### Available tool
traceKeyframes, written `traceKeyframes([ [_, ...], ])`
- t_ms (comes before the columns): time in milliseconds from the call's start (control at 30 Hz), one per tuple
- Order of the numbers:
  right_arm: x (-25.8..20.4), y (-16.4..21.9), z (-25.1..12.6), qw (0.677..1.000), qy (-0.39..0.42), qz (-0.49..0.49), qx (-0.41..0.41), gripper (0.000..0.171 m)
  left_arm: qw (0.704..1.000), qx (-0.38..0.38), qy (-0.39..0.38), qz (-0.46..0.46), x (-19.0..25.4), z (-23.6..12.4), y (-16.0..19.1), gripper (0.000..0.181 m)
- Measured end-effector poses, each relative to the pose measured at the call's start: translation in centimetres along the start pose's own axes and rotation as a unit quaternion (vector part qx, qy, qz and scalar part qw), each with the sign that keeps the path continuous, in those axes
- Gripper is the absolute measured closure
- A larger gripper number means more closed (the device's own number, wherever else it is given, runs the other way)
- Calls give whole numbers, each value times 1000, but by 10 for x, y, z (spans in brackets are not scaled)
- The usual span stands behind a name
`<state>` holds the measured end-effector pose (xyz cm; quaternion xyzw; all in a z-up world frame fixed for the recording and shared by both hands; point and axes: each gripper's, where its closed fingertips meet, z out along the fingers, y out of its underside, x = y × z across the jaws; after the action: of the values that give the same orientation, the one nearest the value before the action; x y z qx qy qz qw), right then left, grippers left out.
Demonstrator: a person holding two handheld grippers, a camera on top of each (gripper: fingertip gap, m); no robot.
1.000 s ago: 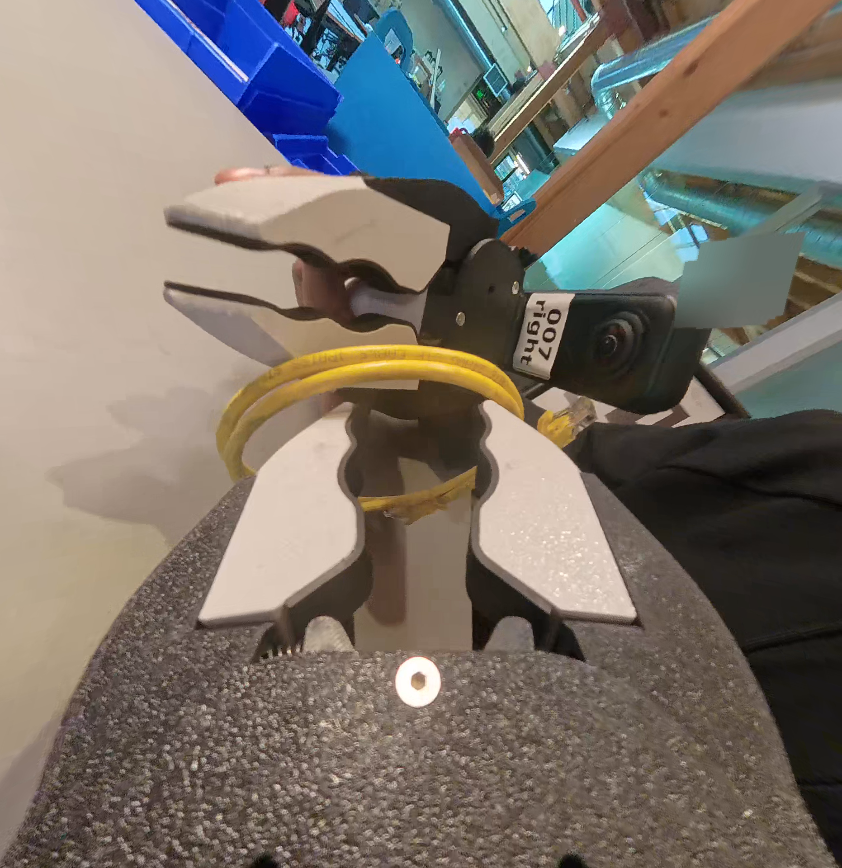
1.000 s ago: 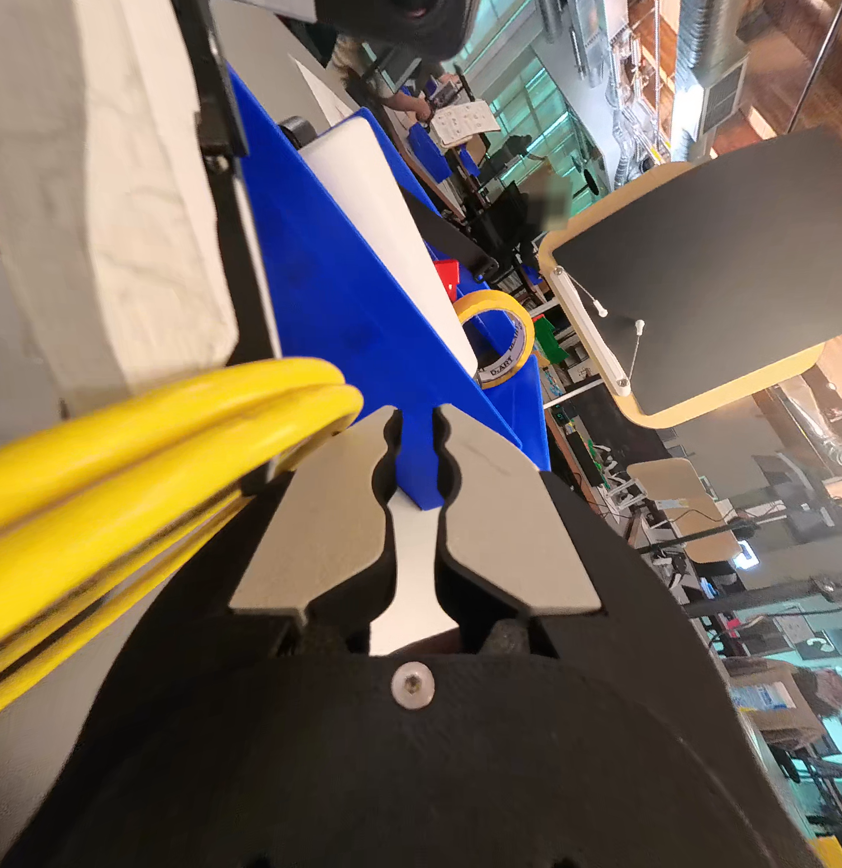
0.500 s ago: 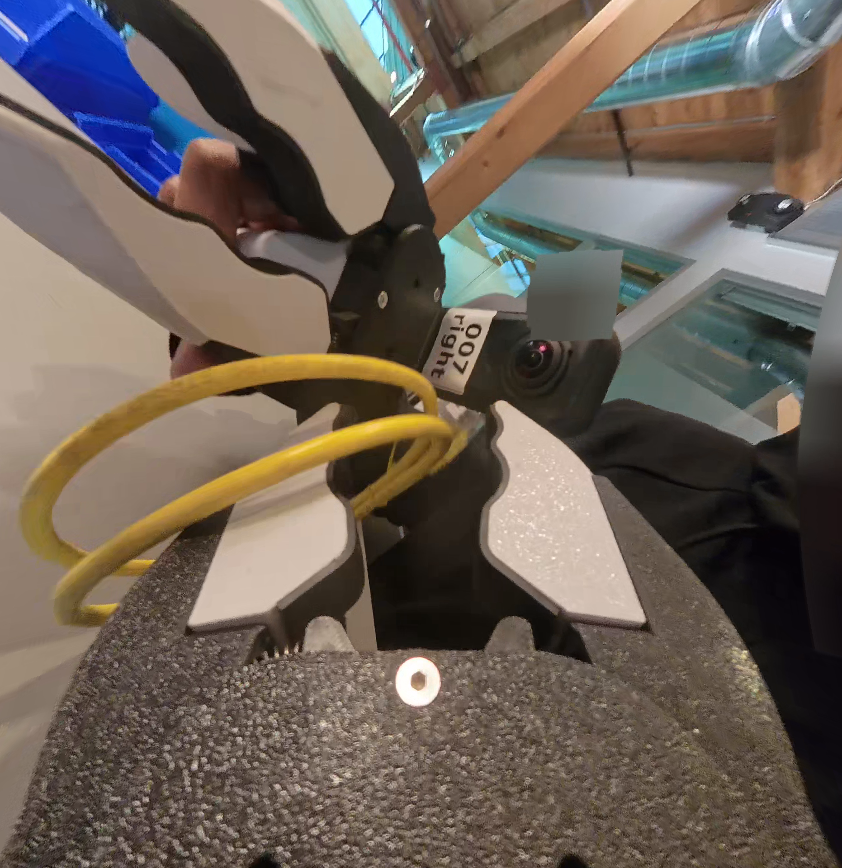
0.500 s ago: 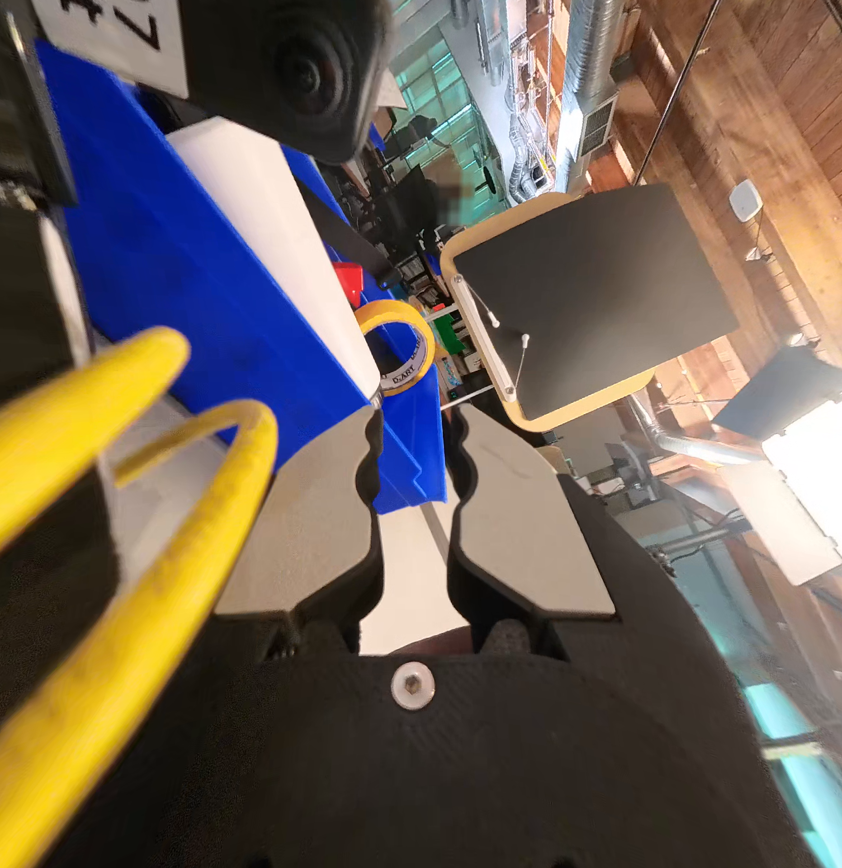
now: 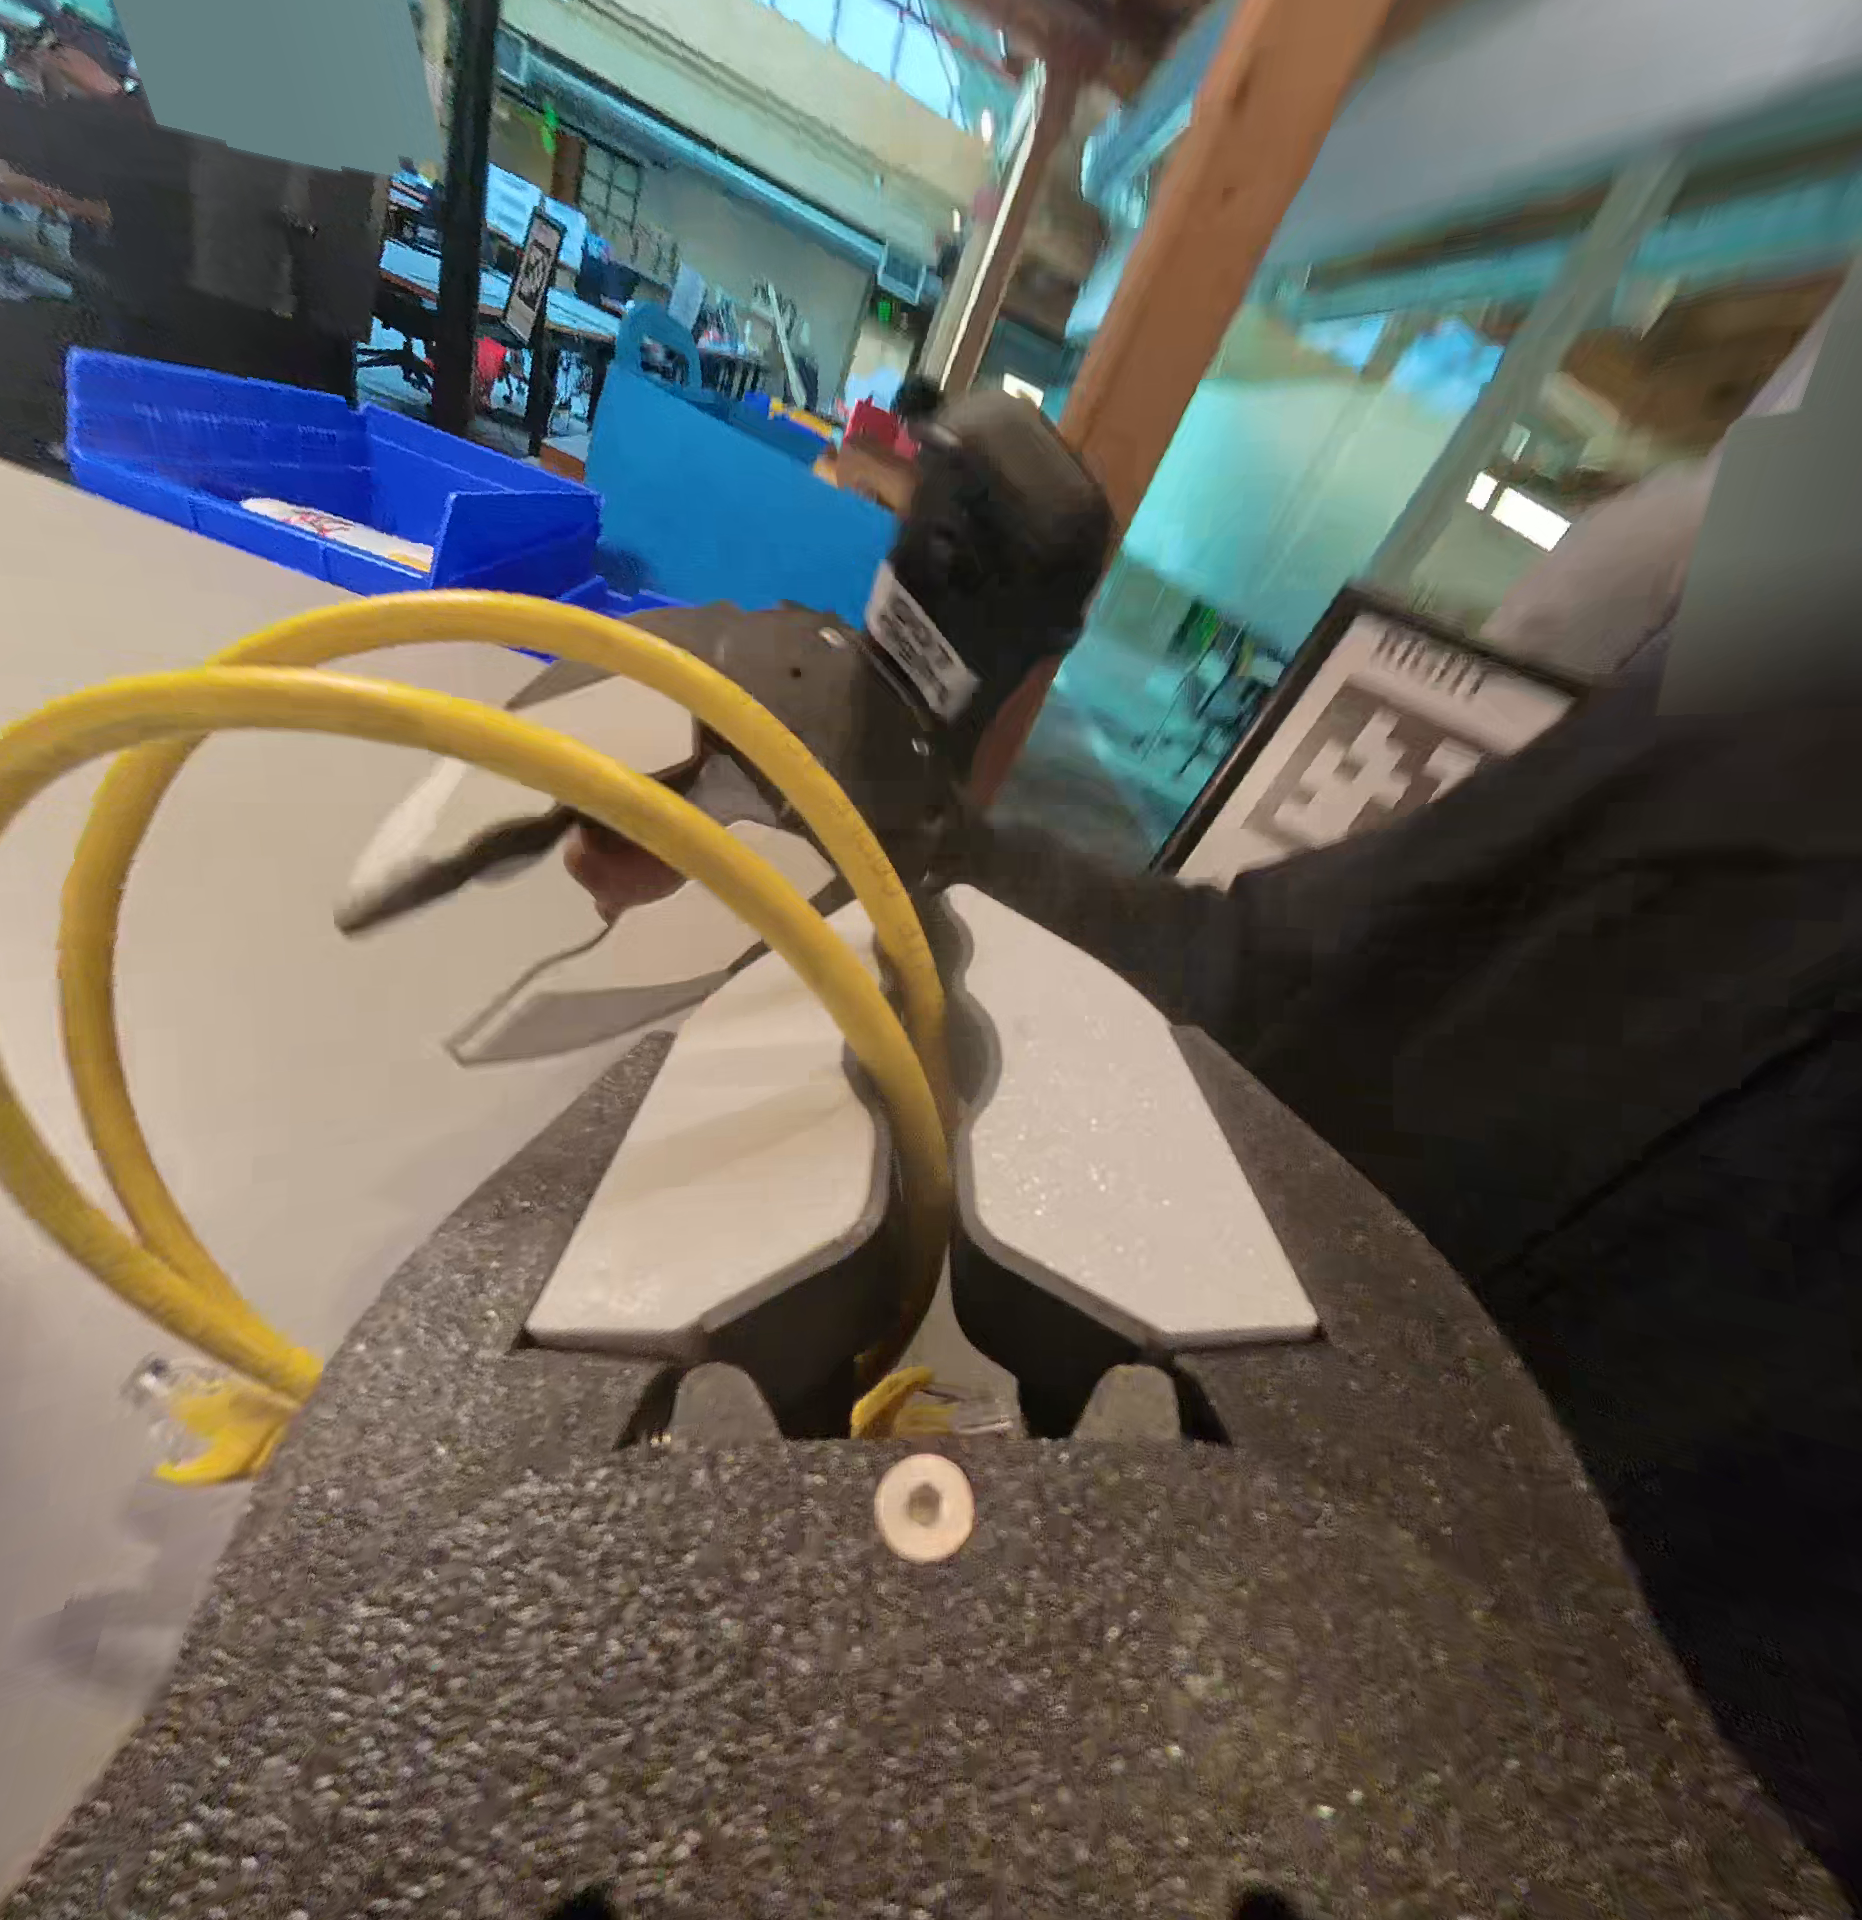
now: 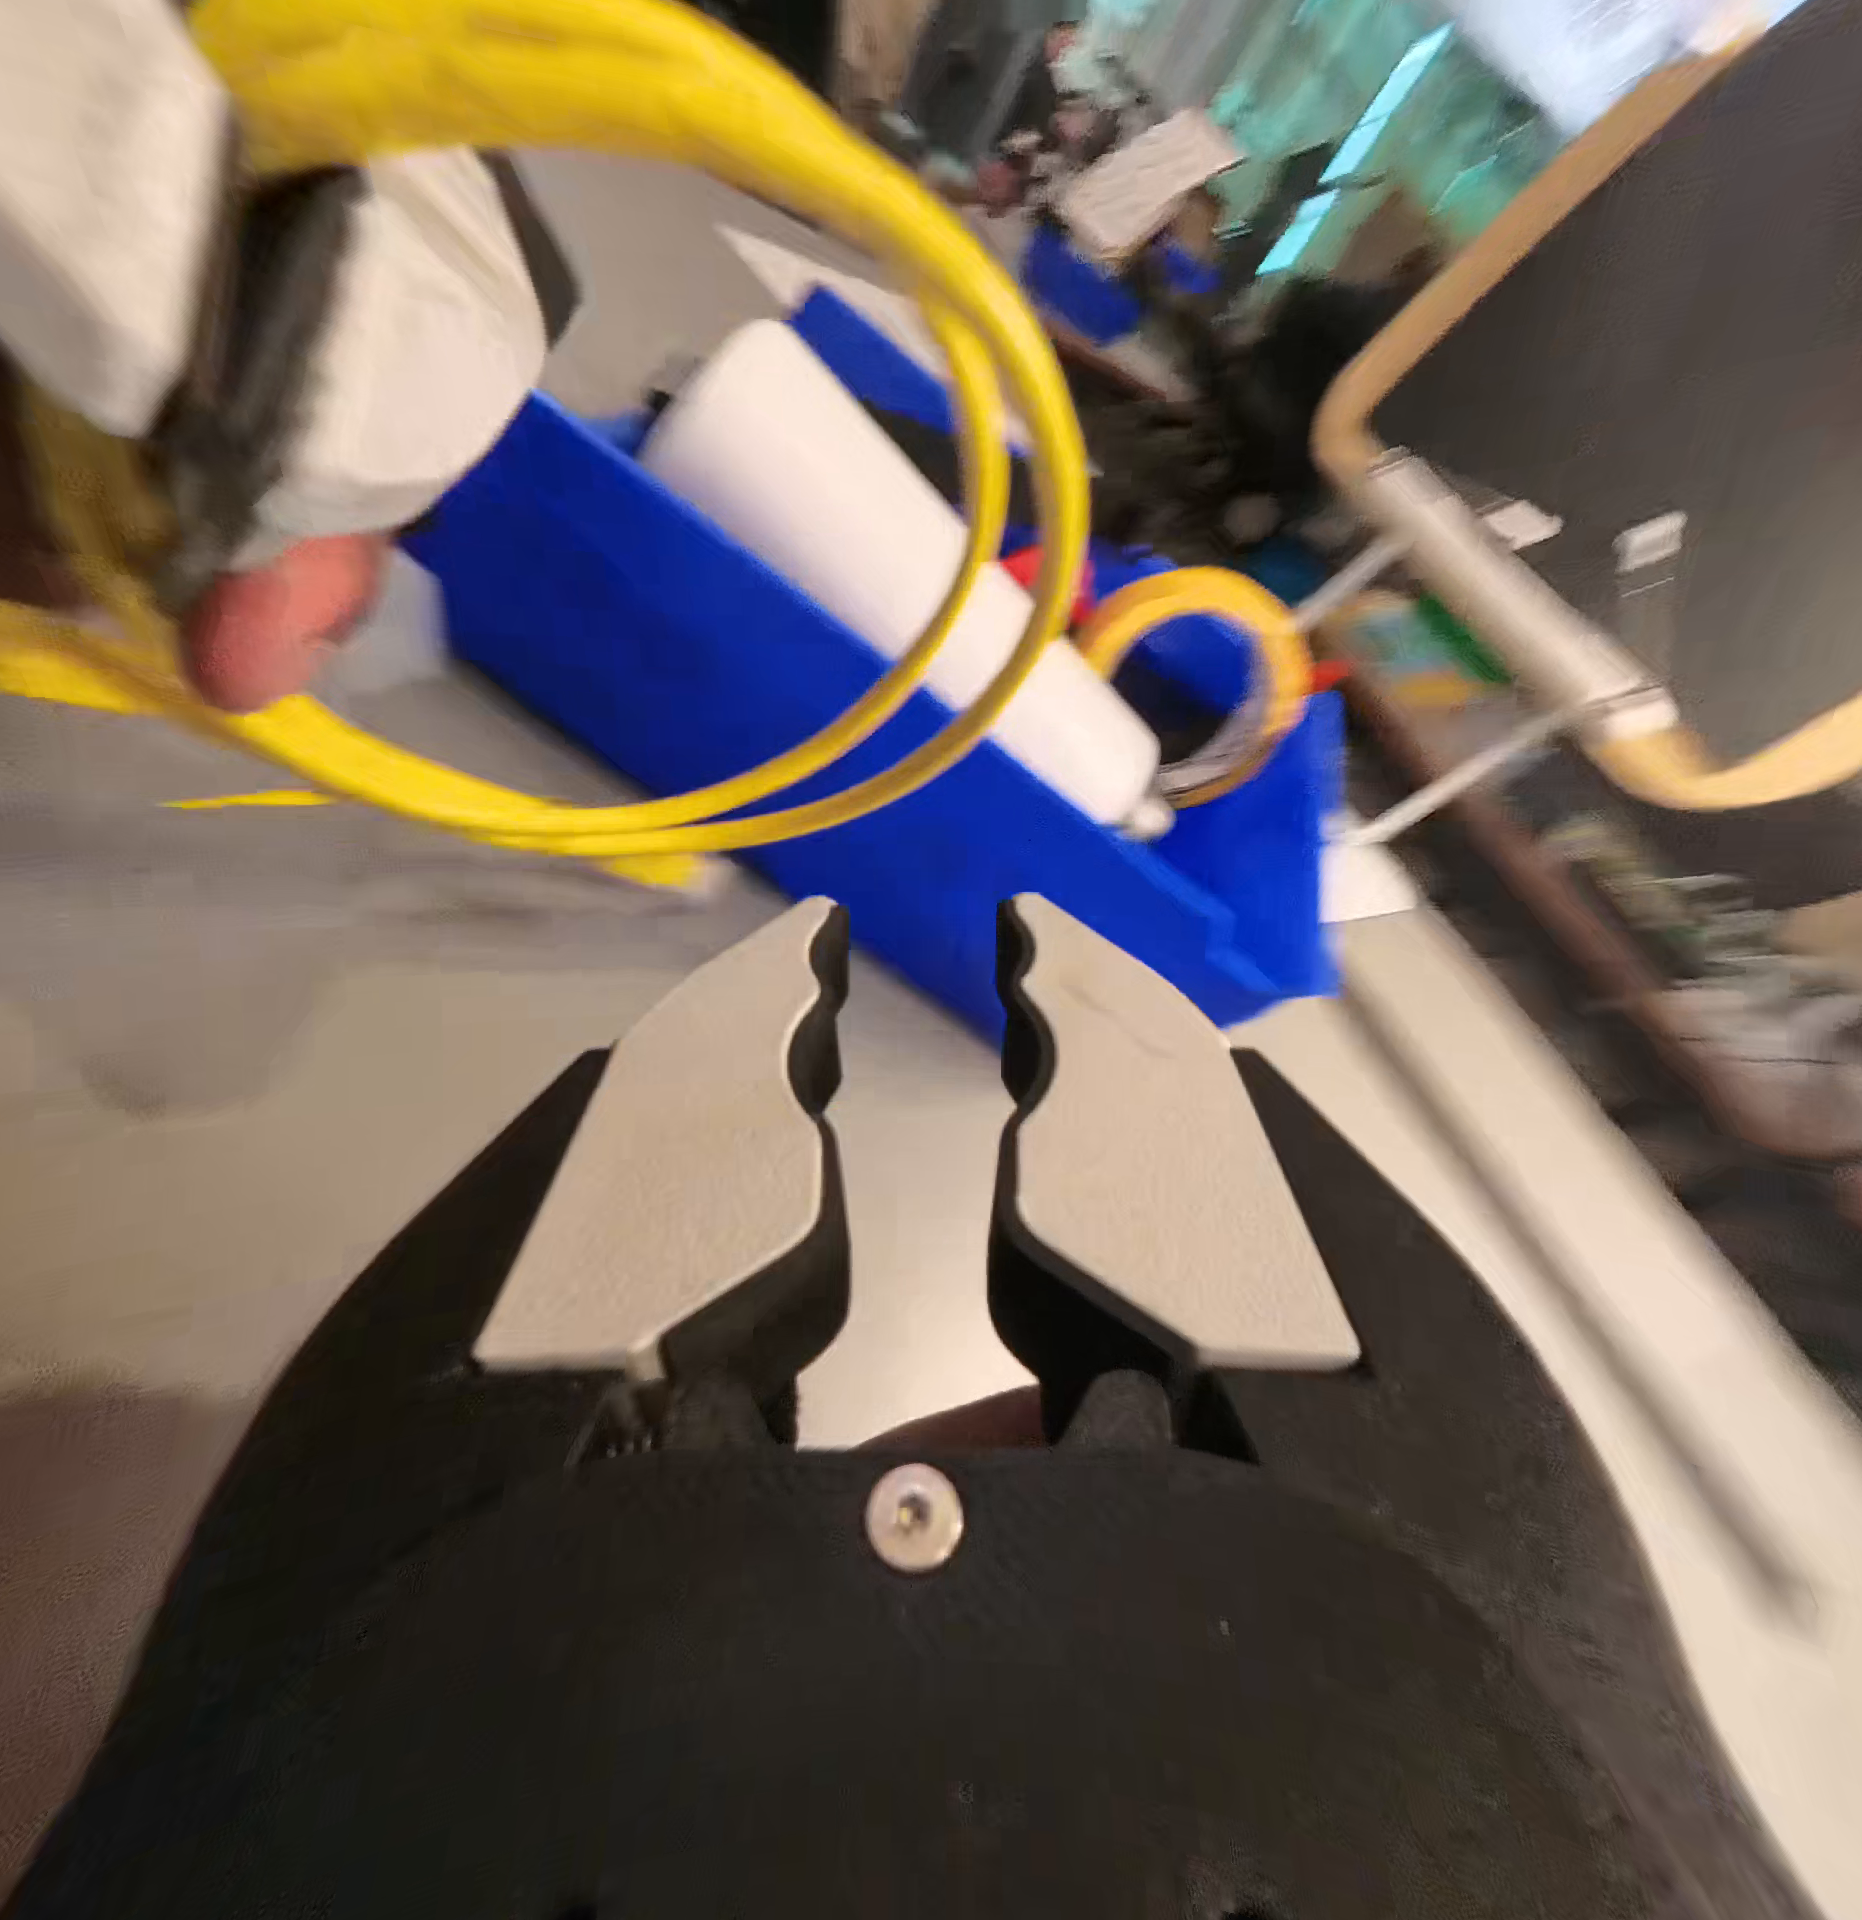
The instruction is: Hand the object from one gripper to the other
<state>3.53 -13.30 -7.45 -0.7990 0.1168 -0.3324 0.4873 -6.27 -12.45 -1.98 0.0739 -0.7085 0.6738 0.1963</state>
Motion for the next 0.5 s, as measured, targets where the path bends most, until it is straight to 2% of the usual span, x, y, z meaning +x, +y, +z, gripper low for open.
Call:
traceKeyframes([
  [67,-15,1,0,992,-78,91,23,142,992,-57,-15,108,3,0,14,178],
  [133,-10,2,2,990,-71,119,40,132,980,-95,1,177,12,0,26,178],
  [167,-7,1,3,991,-60,111,48,124,978,-96,21,186,20,0,30,179],
  [233,-11,-1,5,990,-66,112,61,118,980,-86,70,166,34,0,32,179],
  [333,-28,-7,12,982,-107,140,72,115,977,-71,137,144,51,0,35,179],
  [367,-35,-9,13,980,-120,140,74,122,975,-66,151,147,55,-1,37,179],
  [433,-43,-11,13,979,-136,131,75,159,974,-69,149,159,54,-2,39,179],
  [467,-40,-10,13,982,-124,125,70,160,973,-74,140,166,51,-3,40,179],
  [500,-33,-10,12,985,-107,118,68,162,975,-79,123,167,46,-3,39,170],
])
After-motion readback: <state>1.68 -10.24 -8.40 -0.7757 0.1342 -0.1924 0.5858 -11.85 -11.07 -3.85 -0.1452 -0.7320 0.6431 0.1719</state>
